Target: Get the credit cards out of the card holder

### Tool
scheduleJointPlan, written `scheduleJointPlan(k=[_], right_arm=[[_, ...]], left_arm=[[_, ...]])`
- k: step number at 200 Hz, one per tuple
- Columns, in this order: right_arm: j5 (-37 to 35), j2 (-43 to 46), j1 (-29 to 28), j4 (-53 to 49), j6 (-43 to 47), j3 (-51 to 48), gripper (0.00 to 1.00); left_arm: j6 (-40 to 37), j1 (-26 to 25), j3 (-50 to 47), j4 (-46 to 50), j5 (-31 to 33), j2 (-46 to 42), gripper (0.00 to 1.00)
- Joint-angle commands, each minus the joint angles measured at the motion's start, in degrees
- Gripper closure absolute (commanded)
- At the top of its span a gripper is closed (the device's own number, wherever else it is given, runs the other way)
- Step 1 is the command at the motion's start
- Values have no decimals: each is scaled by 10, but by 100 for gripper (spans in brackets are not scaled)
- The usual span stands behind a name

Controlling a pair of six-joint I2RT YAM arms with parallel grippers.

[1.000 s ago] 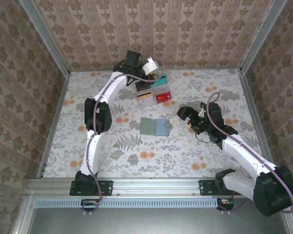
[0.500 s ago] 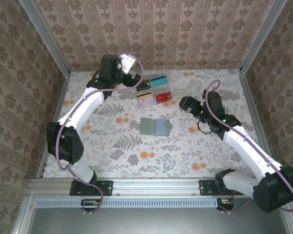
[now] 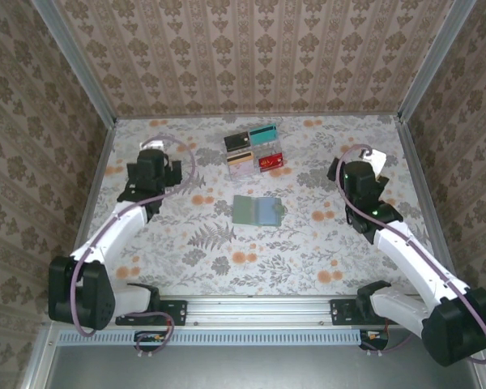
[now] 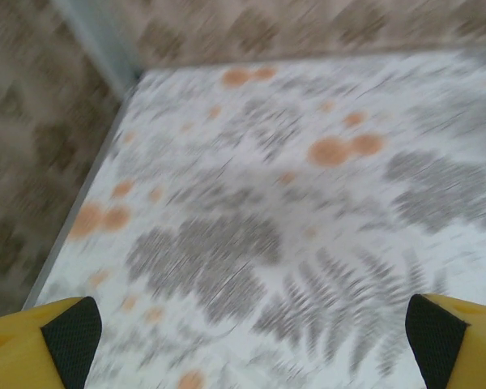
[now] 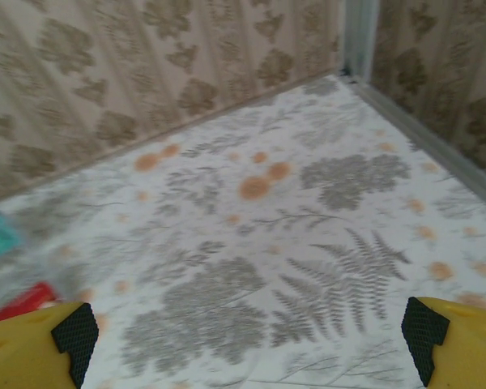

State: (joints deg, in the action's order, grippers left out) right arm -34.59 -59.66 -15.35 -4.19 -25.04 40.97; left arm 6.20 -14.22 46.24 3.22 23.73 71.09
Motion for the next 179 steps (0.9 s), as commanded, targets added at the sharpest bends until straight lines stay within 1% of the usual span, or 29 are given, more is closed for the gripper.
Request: scheduleJointPlan(k=[1, 20, 37, 54, 81, 98, 102, 115, 138, 155, 179], right_arm=[[-60, -14, 20, 116, 85, -46, 0], [-54, -52, 40, 137, 93, -56, 0], [-48, -94, 45, 174, 118, -68, 0], [-52, -134, 45, 239, 137, -92, 0], [-43, -180, 46, 321, 170, -114, 0], [-1, -196, 48, 364, 202, -122, 0], [10, -213, 48, 373, 208, -124, 0], [41, -216, 53, 397, 226, -133, 1], [103, -214, 80, 464, 236, -163, 0], [163, -218, 106, 477, 226, -173, 0], [204, -244, 114, 524, 230, -187, 0]], left_arm=[[48, 25, -42, -40, 93, -33, 0], [38, 46, -94, -98, 106, -34, 0], [44, 68, -128, -142, 97, -21, 0], [44, 93, -149, -177, 52, 0, 0], [-1, 109, -172, -256, 3, 26, 0], [-36, 109, -191, -325, -36, 37, 0], [-46, 108, -197, -344, -47, 42, 0], [-66, 109, -210, -395, -79, 57, 0], [-80, 114, -213, -432, -134, 92, 0], [-87, 114, -221, -464, -156, 111, 0], [-85, 117, -236, -516, -166, 144, 0]])
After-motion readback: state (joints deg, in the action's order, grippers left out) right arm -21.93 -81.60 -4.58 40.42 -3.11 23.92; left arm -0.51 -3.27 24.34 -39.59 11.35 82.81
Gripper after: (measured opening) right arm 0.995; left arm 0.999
